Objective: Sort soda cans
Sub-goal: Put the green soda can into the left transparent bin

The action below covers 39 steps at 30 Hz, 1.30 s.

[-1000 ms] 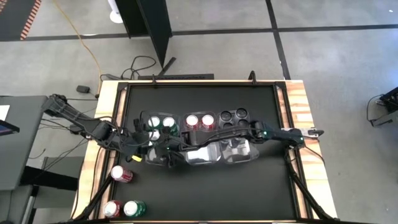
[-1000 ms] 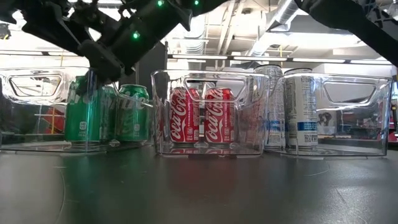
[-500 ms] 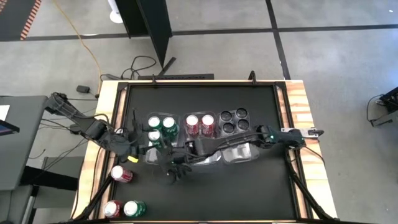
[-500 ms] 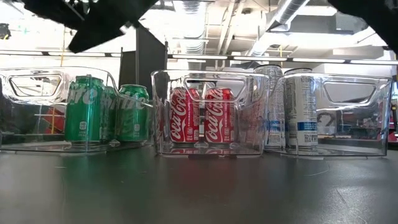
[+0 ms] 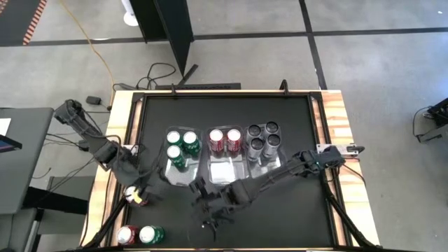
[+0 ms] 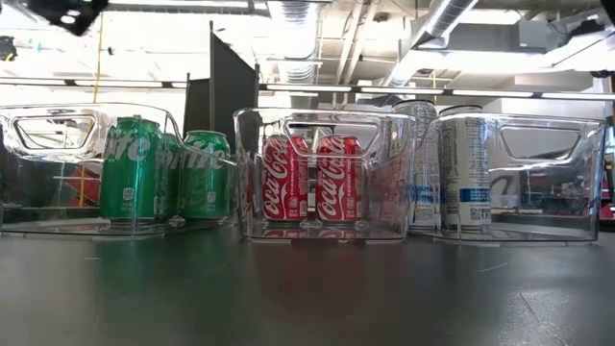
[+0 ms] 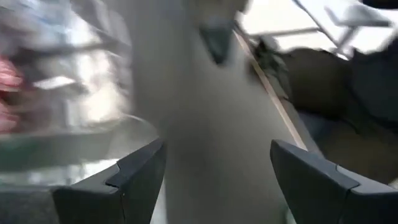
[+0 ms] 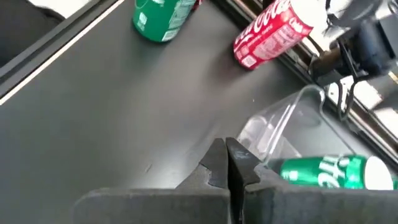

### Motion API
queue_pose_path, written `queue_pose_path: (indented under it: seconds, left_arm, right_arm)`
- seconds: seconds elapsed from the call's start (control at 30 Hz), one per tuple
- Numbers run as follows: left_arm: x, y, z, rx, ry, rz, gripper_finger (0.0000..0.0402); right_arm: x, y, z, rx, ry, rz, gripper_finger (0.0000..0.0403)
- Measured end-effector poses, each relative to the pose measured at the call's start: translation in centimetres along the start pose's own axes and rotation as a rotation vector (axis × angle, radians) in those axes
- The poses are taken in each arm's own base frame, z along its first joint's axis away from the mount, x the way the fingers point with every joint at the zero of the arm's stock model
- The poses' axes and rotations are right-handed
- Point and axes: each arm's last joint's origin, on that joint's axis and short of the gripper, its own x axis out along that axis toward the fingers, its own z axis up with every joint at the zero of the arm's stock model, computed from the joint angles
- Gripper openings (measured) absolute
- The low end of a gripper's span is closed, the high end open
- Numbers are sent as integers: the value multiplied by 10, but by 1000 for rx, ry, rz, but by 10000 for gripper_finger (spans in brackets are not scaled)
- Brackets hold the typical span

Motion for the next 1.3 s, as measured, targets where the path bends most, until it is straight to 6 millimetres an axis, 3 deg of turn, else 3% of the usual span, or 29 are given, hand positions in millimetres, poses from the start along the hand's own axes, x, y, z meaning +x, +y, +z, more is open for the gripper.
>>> queue_pose_path:
  seconds: [0.17, 0.37, 0.63, 0.8, 1.1, 1.3]
  left_arm:
    - [6, -26, -7, -60, 113, -87, 281]
    - [15, -57, -9, -72, 237, -56, 281]
    - [43, -75, -25, -242, 419, -58, 281]
    - [51, -70, -25, -376, 569, -83, 281]
    - [24, -49, 14, -348, 488, 247, 285]
    - [3, -54, 41, -381, 326, 335, 281]
  right_arm:
    - [-11, 26, 6, 53, 34, -56, 5]
    - [-24, 51, 14, 1, 48, -198, 5]
    - [-50, 29, 20, 25, 20, -282, 5]
    - [-53, 23, 19, 1, 26, -287, 5]
    - [-50, 18, 13, -65, 81, -280, 5]
    - [-50, 21, 13, -32, 72, -244, 5]
